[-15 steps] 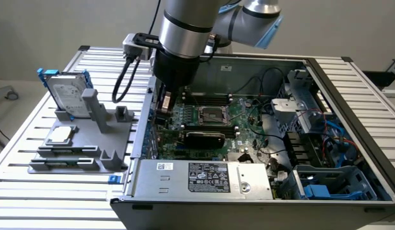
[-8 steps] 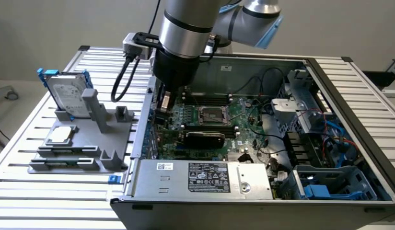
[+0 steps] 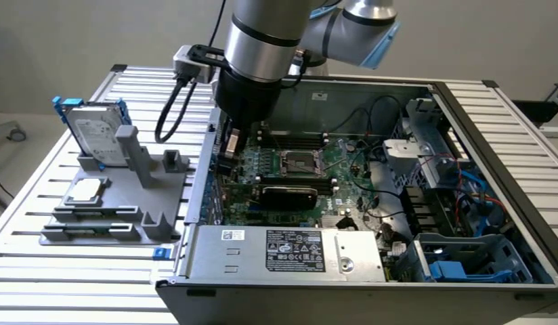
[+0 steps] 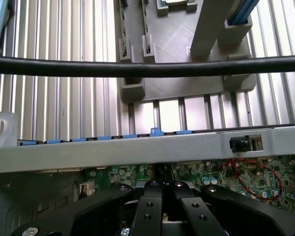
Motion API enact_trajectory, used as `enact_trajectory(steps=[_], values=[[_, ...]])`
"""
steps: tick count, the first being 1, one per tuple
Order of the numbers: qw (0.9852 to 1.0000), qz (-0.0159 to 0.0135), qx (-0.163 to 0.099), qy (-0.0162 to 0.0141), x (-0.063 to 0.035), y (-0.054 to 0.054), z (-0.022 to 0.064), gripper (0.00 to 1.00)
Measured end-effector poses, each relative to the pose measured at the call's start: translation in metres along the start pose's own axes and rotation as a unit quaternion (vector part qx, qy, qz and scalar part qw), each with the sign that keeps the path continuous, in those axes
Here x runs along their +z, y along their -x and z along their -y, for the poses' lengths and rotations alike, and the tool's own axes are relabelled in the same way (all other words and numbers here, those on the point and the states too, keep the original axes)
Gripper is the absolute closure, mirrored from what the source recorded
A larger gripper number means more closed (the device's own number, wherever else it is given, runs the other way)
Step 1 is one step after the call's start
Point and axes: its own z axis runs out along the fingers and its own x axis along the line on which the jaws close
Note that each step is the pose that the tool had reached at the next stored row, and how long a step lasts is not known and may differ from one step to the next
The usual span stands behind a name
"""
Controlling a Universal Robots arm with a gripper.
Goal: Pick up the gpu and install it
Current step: 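Press down on the gpu until it lock into place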
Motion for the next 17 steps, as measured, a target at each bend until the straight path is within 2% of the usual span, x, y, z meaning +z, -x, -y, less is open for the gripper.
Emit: enact_trajectory(steps=[14,17], values=[[1.0000,0.0011,0.004,0.0012,0.0017,0.0001,0.0004,0.89],[1.0000,0.0014,0.004,0.0021,-0.0019,-0.0001,-0.0003,0.89]])
